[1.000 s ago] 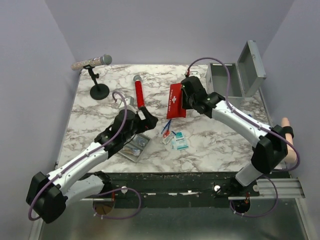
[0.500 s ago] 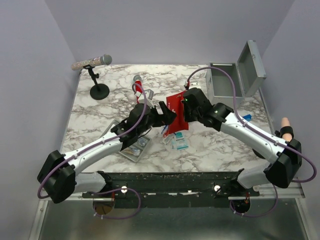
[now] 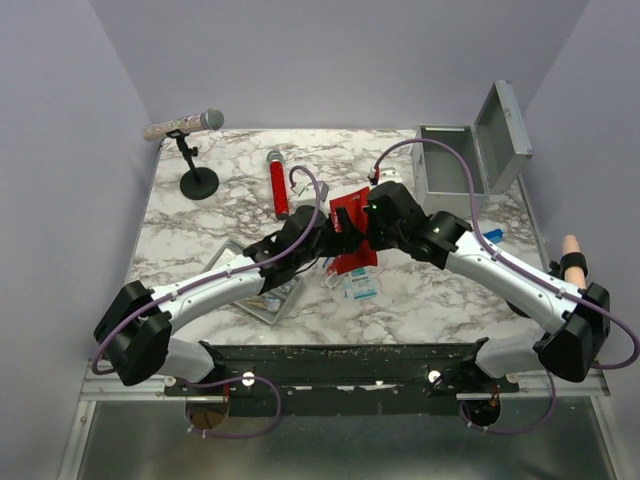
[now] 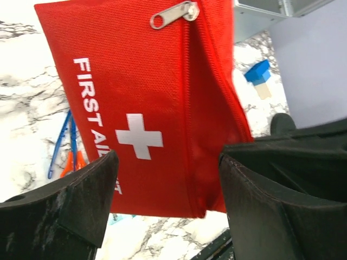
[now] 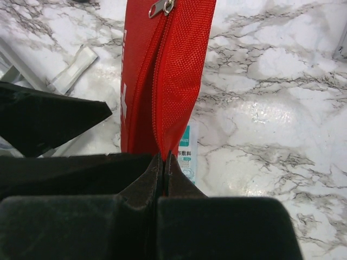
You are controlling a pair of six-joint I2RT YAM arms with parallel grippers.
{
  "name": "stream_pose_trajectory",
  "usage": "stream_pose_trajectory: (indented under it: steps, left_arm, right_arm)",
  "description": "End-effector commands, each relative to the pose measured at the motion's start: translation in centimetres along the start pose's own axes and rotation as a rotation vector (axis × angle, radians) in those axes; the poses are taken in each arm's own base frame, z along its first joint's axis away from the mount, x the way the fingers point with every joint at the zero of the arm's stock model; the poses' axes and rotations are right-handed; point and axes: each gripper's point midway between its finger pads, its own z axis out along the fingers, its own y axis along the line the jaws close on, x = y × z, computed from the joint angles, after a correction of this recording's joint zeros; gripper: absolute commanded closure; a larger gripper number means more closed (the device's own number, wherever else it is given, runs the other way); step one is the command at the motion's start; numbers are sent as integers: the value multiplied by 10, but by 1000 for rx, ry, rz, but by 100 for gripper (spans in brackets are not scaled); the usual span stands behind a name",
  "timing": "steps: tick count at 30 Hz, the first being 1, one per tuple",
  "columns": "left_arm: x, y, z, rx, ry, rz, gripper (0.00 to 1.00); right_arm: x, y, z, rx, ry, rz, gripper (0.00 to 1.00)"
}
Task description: Organize the medicine kit
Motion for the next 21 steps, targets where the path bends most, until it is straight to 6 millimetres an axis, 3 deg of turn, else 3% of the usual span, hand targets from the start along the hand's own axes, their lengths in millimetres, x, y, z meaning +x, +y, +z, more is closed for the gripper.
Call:
stream_pose_trajectory:
  steps: [1,5,14,16,18,21]
  left_arm:
    - [-2,16,5,-115,-6,35,17]
    - [-1,22,11,-159,1,65,24]
    - [-6,7,12,-98,1,103,76]
    - [-6,5,12,-84,1,106,87]
    - [-5,3,12,-70,4,107,96]
    - [-2,4,10,-66,9,103,100]
  right_arm:
    - [0,4,-14,-27,-8,8,99]
    - [0,8,-18,-42,-8,5,99]
    - [-4,17,-28,-102,-30,-6,97]
    - [-8,20,-32,-120,-39,-9,89]
    - [-10,21,-35,-132,-41,-5,68]
    - [-16,22,-42,-142,-65,16,48]
